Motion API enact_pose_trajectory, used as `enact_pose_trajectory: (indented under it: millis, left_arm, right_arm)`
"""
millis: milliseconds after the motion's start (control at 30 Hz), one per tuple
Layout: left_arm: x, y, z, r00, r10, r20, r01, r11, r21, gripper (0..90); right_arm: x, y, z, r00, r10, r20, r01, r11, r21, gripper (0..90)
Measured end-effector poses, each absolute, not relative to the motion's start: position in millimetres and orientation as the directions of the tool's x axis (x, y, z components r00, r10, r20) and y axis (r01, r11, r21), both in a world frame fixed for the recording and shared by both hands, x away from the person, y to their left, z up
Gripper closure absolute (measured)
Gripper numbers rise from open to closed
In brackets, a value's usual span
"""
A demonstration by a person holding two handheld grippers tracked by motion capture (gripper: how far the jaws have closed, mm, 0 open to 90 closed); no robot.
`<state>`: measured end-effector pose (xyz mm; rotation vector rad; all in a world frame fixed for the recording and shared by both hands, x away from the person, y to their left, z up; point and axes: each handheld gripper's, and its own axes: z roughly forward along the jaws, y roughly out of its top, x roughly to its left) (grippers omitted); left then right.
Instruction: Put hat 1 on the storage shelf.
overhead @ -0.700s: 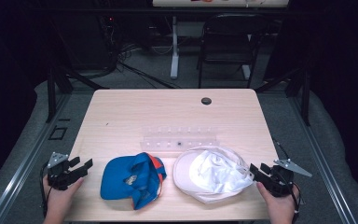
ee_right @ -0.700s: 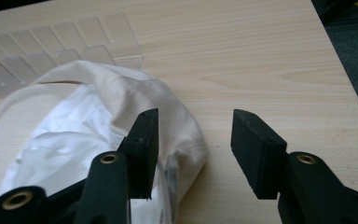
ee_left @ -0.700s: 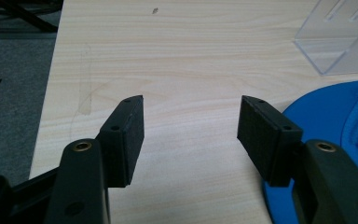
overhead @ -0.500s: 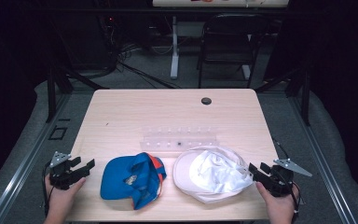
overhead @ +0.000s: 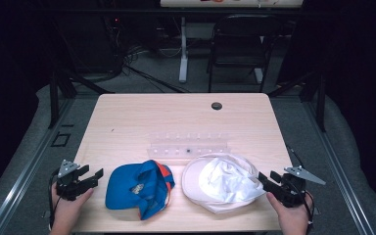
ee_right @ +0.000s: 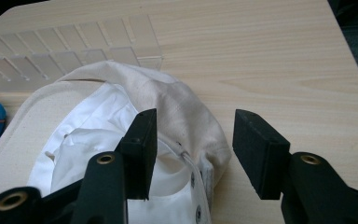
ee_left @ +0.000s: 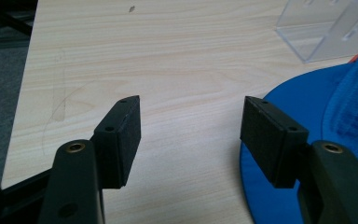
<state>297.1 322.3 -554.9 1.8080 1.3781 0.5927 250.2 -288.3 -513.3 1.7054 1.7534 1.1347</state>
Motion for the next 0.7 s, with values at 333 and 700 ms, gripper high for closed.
enact_pose_trajectory:
  millis: [333,700]
  left_arm:
    - [301,318,-558,0.334,0.939,-0.08,0.6,-0.146,0.786,39.7]
    - [301,318,-559,0.326,0.942,-0.076,0.603,-0.145,0.784,39.7]
  right_arm:
    - [264,-290,-494,-0.124,0.958,0.259,0.653,-0.118,0.748,50.8]
    - [274,-297,-476,-0.112,0.953,0.282,0.721,-0.117,0.683,47.9]
